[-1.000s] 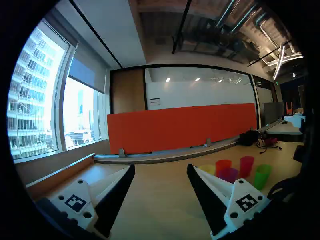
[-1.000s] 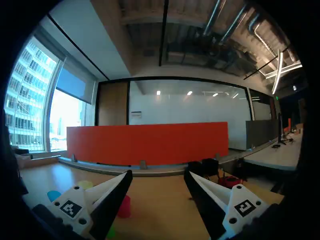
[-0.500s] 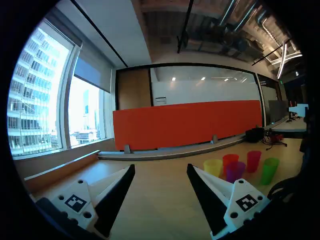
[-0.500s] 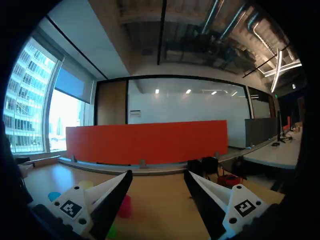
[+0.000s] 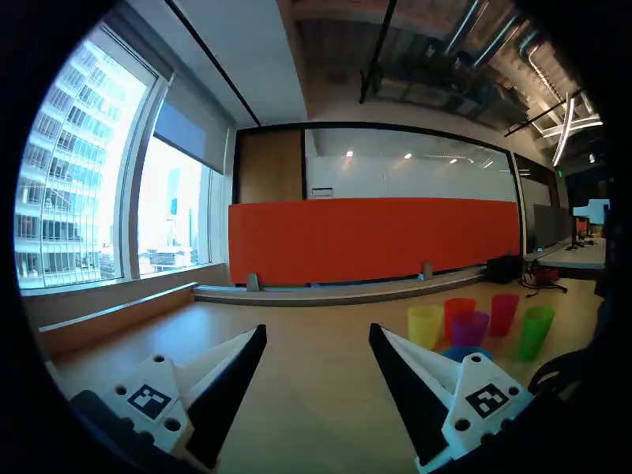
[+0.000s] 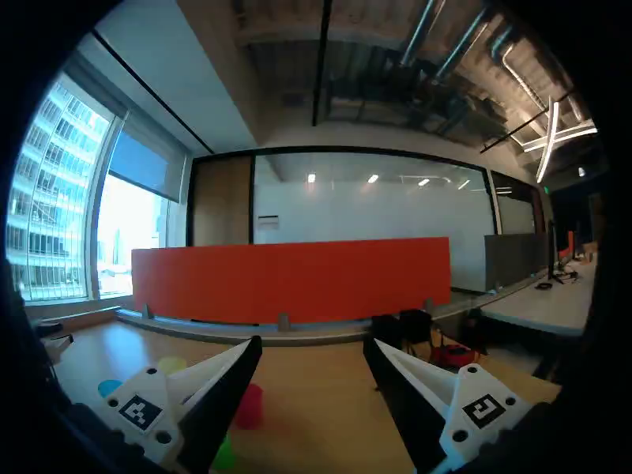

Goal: Pour water

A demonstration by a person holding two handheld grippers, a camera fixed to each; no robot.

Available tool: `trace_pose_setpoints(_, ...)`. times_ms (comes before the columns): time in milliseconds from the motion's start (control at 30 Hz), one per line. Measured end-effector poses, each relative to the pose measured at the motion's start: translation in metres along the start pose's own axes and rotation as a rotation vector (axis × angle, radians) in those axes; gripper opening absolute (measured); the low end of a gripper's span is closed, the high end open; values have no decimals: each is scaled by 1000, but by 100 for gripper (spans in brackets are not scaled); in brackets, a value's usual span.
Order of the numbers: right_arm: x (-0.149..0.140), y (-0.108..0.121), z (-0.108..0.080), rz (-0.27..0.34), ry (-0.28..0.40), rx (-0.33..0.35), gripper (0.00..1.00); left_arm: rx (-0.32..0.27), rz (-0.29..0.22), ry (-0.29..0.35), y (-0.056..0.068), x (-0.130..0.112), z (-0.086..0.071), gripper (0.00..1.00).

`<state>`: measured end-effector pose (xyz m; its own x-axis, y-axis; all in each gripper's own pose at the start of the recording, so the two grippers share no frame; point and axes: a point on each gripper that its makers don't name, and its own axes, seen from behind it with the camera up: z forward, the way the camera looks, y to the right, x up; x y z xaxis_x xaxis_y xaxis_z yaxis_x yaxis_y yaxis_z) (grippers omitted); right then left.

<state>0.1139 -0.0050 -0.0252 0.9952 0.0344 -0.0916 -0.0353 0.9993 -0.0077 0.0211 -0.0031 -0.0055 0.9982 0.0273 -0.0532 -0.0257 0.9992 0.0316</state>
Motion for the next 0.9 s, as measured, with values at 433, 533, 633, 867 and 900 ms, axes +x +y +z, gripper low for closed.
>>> trace_pose_setpoints(433, 4, -13, 5, -14, 6, 16, 99, -2, -14, -9, -4, -9, 1, 96)
trace_pose_setpoints(533, 4, -14, 6, -13, 5, 16, 100, -6, -24, -13, -4, -11, 2, 96)
trace_pose_setpoints(633, 5, -13, 6, -13, 5, 15, 99, -9, -29, -23, -3, -14, 2, 96)
trace_pose_setpoints(867, 6, -13, 4, -14, 6, 12, 99, -17, -28, -50, -1, -19, 4, 96)
trace_pose_setpoints(900, 6, -13, 4, -14, 6, 12, 100, -18, -28, -52, -1, -20, 4, 96)
